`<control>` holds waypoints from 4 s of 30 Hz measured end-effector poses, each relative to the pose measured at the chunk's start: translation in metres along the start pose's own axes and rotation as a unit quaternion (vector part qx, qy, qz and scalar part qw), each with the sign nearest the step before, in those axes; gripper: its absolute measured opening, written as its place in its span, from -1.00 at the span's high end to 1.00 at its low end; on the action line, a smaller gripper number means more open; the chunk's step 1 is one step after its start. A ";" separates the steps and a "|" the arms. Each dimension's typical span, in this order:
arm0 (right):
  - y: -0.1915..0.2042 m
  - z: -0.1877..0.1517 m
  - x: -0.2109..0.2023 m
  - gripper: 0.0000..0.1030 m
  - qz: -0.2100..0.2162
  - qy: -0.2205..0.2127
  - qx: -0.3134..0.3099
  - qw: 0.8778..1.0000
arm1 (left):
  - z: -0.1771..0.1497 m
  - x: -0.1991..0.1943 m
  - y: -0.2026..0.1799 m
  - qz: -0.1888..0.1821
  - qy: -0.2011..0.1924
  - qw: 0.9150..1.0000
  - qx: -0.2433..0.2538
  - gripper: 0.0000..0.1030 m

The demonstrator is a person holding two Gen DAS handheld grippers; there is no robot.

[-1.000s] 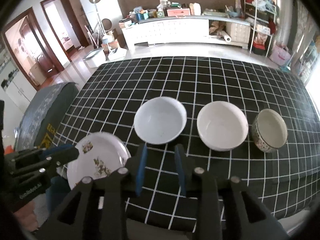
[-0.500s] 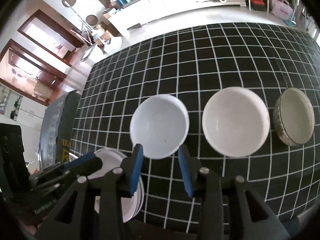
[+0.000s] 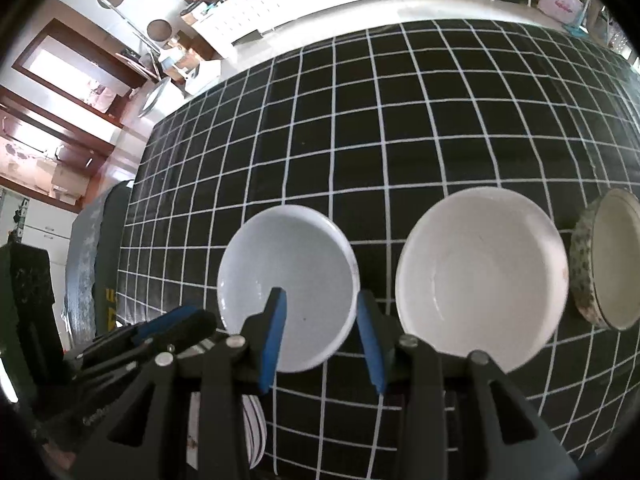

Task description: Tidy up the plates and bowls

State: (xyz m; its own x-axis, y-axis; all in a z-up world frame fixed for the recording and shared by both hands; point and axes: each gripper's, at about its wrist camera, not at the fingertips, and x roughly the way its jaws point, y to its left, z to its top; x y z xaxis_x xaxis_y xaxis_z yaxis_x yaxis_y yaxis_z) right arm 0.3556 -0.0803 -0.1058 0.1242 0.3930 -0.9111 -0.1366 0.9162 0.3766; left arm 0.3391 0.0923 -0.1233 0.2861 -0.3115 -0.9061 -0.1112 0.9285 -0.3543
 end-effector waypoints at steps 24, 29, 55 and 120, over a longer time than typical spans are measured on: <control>-0.013 0.000 0.013 0.68 -0.048 0.010 -0.018 0.999 | 0.011 0.033 0.009 0.021 0.020 0.999 0.014 0.82; -0.013 -0.007 0.015 0.76 -0.052 0.016 -0.019 0.998 | 0.002 0.031 0.007 0.034 0.016 0.999 0.025 0.86; -0.034 -0.100 -0.053 0.77 -0.073 -0.006 -0.019 0.997 | -0.104 -0.010 -0.052 0.038 0.021 0.996 0.076 0.84; -0.107 -0.011 -0.086 0.77 -0.082 -0.021 0.016 0.996 | -0.014 -0.015 -0.139 0.043 0.000 0.979 0.200 0.84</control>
State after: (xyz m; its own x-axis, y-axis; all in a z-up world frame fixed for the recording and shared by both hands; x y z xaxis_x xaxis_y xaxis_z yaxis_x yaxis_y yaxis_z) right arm 0.3490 -0.2131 -0.0694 0.1830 0.2398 -0.9534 -0.0803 0.9702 0.2286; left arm 0.3366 -0.0344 -0.0636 0.2916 -0.2278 -0.9290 0.2456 0.9565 -0.1574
